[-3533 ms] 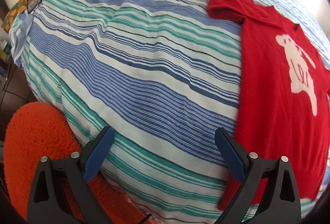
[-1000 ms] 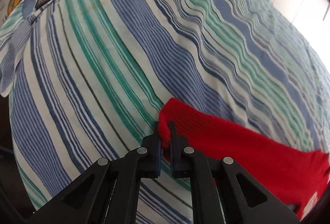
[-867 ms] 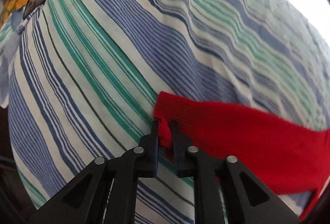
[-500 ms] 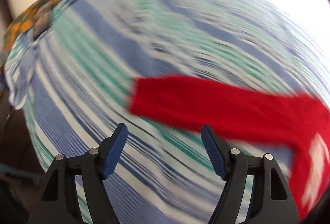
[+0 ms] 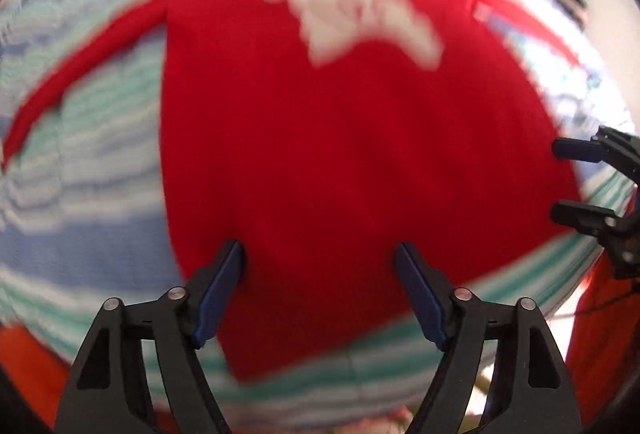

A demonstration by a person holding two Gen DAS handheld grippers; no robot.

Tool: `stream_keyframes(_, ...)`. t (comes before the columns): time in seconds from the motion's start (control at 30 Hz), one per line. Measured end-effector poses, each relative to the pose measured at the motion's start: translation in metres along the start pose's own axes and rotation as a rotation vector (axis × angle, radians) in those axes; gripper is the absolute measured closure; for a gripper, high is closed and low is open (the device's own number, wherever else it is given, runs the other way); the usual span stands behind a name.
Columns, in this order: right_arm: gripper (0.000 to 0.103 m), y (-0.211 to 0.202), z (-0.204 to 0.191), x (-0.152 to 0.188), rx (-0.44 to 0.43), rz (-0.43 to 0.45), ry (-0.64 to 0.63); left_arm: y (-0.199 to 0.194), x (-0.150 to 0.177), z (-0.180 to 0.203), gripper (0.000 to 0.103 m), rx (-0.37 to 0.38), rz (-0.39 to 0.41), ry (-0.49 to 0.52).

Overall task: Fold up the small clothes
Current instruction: 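Release the sleeve and smooth the sweater body flat with both grippers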

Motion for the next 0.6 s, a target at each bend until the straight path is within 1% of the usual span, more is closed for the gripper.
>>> stream_keyframes(0.07,0.037,0.026,0.000,0.028,0.031,-0.136,0.001,0.001,0.013,-0.004,0.023,-0.003,-0.012,-0.012)
stream_keyframes(0.1,0.037,0.028,0.001,0.036,0.041,-0.136,0.007,-0.003,0.015,-0.005,0.023,-0.008,-0.014,-0.005)
stream_keyframes(0.17,0.037,0.021,0.002,0.045,0.045,-0.096,0.030,-0.004,0.014,-0.004,0.023,-0.017,-0.015,-0.005)
stream_keyframes(0.23,0.037,0.017,0.004,0.052,0.047,-0.077,0.065,-0.002,0.010,-0.001,0.022,-0.034,-0.020,0.000)
stream_keyframes(0.37,0.037,0.016,0.004,0.054,0.066,-0.045,0.065,0.001,0.002,0.005,0.017,-0.054,-0.019,0.019)
stream_keyframes(0.5,0.036,0.016,0.006,0.052,0.059,-0.028,0.067,-0.003,-0.004,0.003,0.017,-0.022,-0.013,-0.004)
stream_keyframes(0.57,0.036,0.012,0.009,0.052,0.046,-0.020,0.078,-0.017,-0.003,-0.005,0.017,0.010,0.014,-0.036)
stream_keyframes(0.6,0.036,0.009,0.009,0.053,0.042,-0.015,0.082,-0.025,-0.006,-0.007,0.017,0.031,0.041,-0.058)
Point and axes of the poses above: each gripper's, at about its wrist camera, not at the fingertips, and y roughly the way its jaws point, z to its right, x to its underside, the point moved 8 cm from there along y, roughly the way its jaws point, and after that the axes turned 9 degrees about -x, right-handed, at the moved point
